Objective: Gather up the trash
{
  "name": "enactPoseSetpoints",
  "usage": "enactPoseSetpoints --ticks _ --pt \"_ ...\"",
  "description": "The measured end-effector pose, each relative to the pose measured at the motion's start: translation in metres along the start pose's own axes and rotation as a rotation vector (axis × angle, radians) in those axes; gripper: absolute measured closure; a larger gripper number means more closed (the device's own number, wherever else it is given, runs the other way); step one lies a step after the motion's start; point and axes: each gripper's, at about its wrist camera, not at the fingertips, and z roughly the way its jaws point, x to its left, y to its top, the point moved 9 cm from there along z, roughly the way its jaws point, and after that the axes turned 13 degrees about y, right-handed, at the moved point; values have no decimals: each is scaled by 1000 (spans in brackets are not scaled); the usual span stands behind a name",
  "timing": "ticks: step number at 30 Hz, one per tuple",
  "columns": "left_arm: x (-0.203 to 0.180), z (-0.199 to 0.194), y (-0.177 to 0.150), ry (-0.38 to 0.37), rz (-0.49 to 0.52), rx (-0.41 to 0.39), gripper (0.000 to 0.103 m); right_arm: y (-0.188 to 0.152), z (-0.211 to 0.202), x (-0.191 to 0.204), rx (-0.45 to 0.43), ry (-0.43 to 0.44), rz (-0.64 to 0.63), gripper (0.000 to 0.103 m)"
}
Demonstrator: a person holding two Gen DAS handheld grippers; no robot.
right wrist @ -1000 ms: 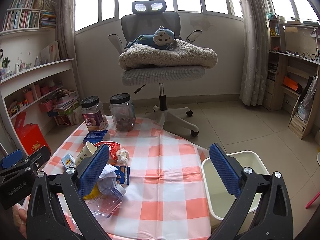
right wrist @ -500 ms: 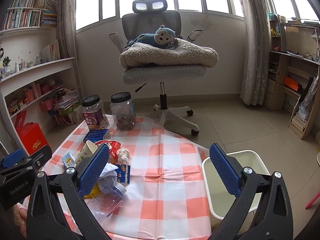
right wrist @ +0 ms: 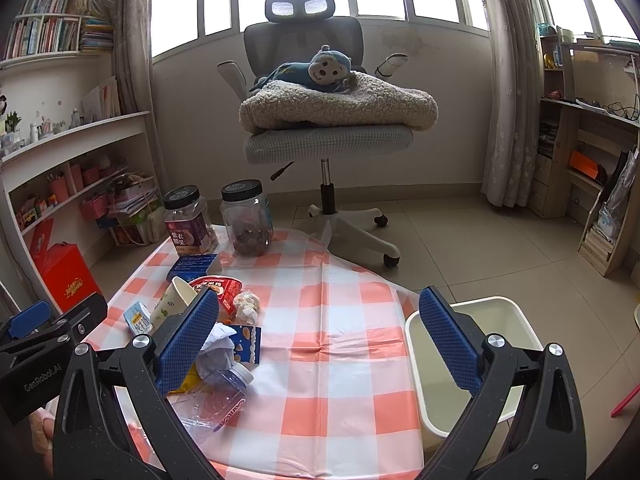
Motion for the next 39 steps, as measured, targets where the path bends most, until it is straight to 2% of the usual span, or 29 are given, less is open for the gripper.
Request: enactPoseSetpoints --ticks 30,32,34,39 --pt "1 2 3 -6 2 8 7 1 0 1 10 10 8 7" --pt "2 4 10 -5 18 1 7 2 2 3 27 38 34 7" --pt "9 6 28 26 26 -27 7 6 2 5 44 66 52 7" --pt "38 4 84 32 -72 -73 7 40 11 2 63 84 84 7"
